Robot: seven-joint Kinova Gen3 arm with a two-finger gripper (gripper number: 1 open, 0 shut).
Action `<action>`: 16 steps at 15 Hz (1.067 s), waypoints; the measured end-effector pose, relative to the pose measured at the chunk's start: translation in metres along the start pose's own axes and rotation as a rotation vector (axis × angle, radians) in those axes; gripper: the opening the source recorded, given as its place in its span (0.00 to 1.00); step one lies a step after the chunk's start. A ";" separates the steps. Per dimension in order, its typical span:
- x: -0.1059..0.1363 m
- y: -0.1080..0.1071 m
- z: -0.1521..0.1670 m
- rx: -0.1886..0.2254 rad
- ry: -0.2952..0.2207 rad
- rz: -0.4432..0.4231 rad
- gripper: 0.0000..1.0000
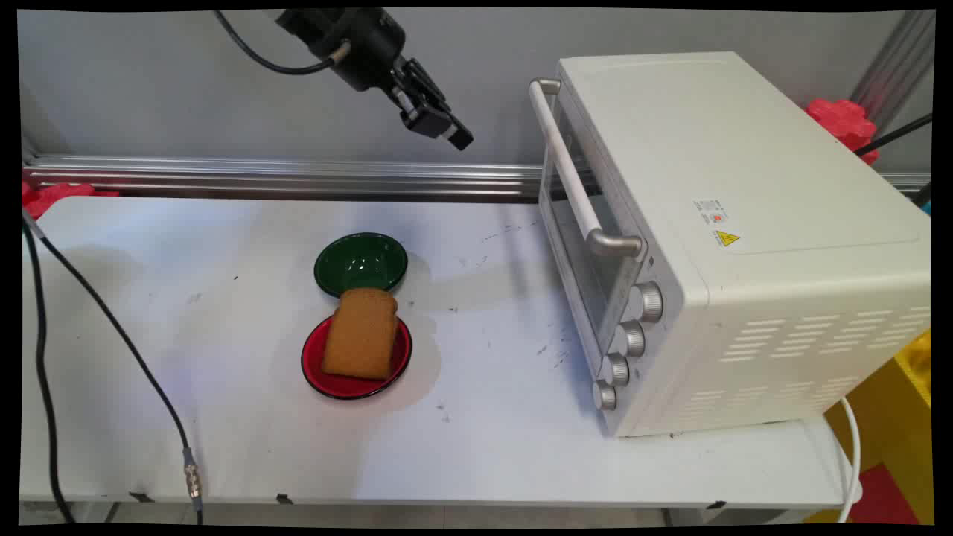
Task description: Open the oven
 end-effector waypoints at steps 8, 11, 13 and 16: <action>0.040 -0.005 0.011 -0.015 0.020 0.022 0.00; 0.059 -0.006 0.017 -0.017 0.029 0.034 0.00; 0.070 -0.007 0.023 -0.016 0.029 0.041 0.00; 0.080 -0.010 0.032 -0.016 0.026 0.050 0.00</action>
